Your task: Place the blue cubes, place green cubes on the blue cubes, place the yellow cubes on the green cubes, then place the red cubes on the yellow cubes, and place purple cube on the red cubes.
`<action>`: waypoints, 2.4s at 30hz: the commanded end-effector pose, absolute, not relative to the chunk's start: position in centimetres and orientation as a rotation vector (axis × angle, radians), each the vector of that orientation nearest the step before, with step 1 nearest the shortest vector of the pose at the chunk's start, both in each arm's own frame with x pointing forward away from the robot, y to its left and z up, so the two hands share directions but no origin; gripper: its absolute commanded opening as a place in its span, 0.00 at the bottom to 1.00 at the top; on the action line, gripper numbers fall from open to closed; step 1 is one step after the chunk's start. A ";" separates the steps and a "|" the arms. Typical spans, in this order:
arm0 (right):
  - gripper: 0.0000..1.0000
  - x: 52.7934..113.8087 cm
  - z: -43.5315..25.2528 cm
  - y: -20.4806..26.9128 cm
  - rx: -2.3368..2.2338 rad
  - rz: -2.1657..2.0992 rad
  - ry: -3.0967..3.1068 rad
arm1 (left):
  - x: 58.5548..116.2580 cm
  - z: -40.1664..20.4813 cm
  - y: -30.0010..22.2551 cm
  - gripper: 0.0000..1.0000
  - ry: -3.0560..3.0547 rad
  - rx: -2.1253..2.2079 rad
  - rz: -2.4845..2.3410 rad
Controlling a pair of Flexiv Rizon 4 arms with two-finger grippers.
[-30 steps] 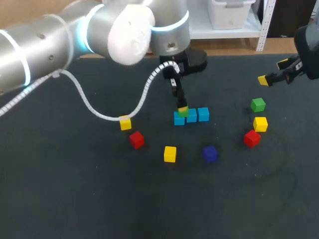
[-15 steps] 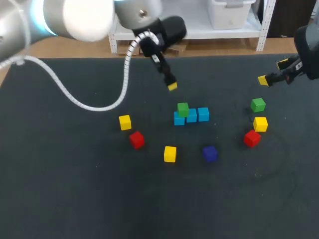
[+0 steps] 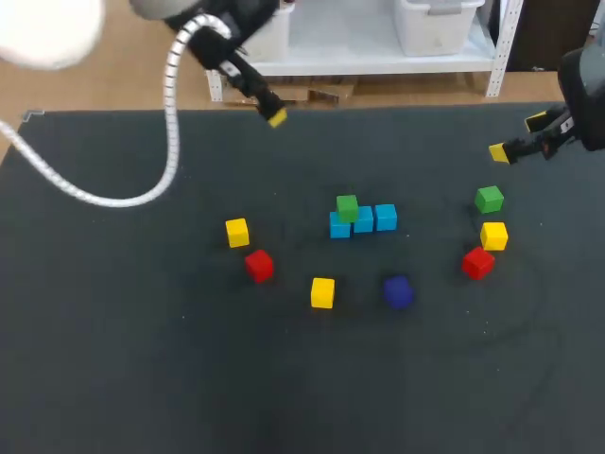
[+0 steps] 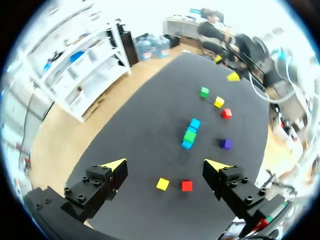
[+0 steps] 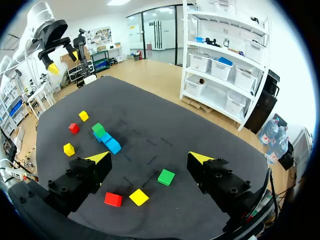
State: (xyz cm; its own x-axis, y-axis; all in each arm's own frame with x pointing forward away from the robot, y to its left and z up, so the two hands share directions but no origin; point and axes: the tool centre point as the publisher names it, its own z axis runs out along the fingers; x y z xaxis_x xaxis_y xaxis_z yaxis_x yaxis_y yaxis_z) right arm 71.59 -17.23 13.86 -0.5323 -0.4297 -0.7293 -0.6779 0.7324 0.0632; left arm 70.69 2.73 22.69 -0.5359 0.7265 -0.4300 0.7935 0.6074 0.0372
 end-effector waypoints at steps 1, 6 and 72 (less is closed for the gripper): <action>1.00 71.5 13.9 -17.2 -0.830 0.439 2.214 | 68.0 23.6 7.4 1.00 2.176 0.972 -0.345; 1.00 71.5 13.9 -17.2 -0.830 0.439 2.214 | 68.0 24.1 10.6 1.00 2.139 0.793 -0.302; 1.00 71.9 13.2 -17.3 -0.978 0.418 2.273 | 68.9 19.4 19.4 1.00 2.123 0.369 -0.398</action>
State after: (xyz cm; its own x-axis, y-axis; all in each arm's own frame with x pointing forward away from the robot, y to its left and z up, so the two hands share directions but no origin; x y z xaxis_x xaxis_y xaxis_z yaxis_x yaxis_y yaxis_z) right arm 70.98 -17.16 12.80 -0.5259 -0.4899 -0.6953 -0.7129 0.6998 0.0461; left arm 68.83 19.07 19.50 -0.5393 0.1108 -0.8348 0.3895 0.9117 -0.1306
